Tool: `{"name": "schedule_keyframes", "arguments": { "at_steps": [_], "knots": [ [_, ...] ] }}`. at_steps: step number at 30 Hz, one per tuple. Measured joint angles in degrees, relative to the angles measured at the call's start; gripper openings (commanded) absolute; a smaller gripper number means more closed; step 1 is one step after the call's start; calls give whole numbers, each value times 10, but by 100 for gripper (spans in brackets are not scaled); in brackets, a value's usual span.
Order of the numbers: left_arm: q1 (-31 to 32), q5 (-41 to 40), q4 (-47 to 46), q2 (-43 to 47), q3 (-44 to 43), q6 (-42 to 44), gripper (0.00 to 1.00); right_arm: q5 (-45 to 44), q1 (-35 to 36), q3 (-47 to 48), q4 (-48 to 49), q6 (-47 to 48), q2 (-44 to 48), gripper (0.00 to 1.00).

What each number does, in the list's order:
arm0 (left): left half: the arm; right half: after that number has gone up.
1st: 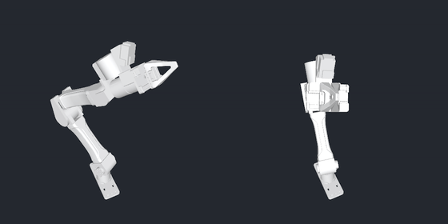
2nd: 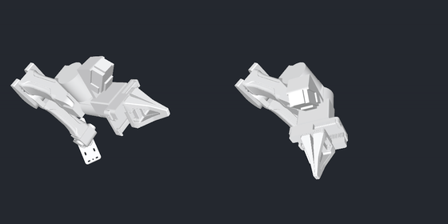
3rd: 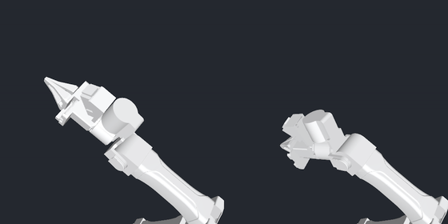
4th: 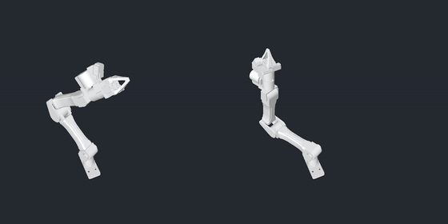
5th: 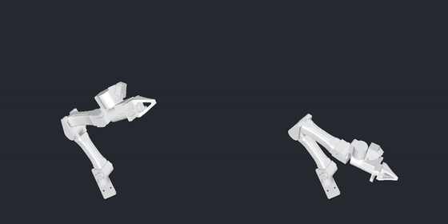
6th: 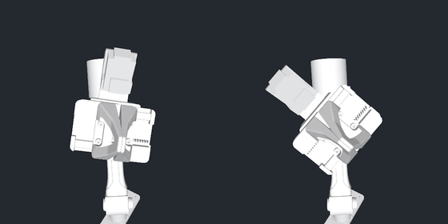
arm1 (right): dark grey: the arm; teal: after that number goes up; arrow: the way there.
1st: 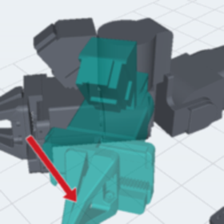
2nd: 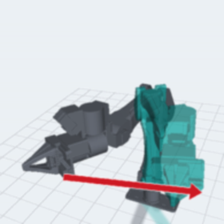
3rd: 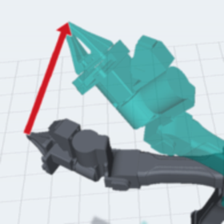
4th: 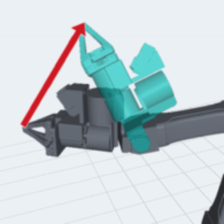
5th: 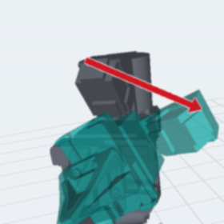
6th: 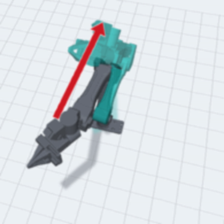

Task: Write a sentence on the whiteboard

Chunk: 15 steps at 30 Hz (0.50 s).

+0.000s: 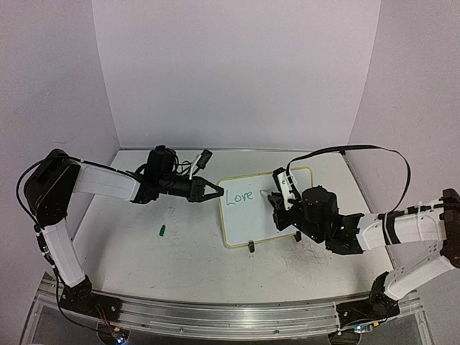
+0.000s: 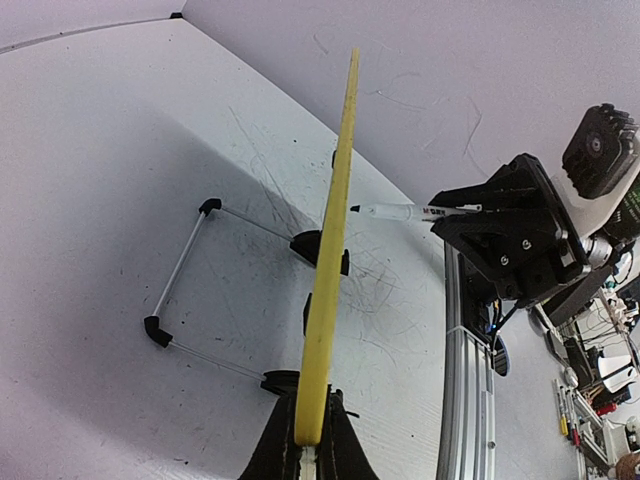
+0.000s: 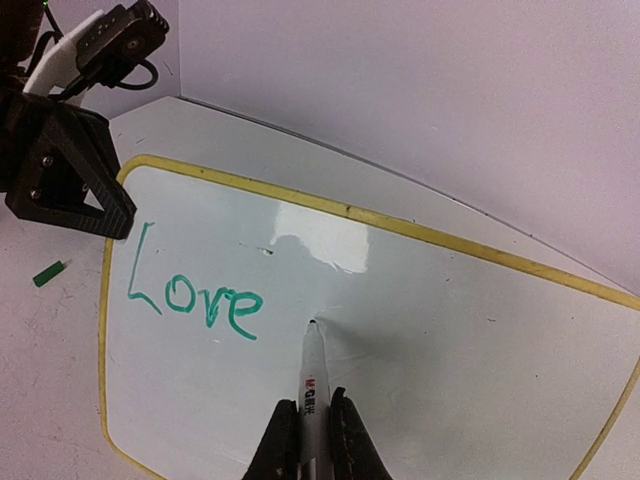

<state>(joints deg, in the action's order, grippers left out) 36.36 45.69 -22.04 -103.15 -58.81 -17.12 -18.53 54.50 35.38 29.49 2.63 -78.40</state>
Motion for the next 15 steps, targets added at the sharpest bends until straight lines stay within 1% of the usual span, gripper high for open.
{"name": "schedule_keyframes", "arguments": {
  "at_steps": [15],
  "knots": [
    [0, -1, 0, 0, 0, 0, 0, -8, 0, 7, 4, 1, -15, 0]
  ]
}}
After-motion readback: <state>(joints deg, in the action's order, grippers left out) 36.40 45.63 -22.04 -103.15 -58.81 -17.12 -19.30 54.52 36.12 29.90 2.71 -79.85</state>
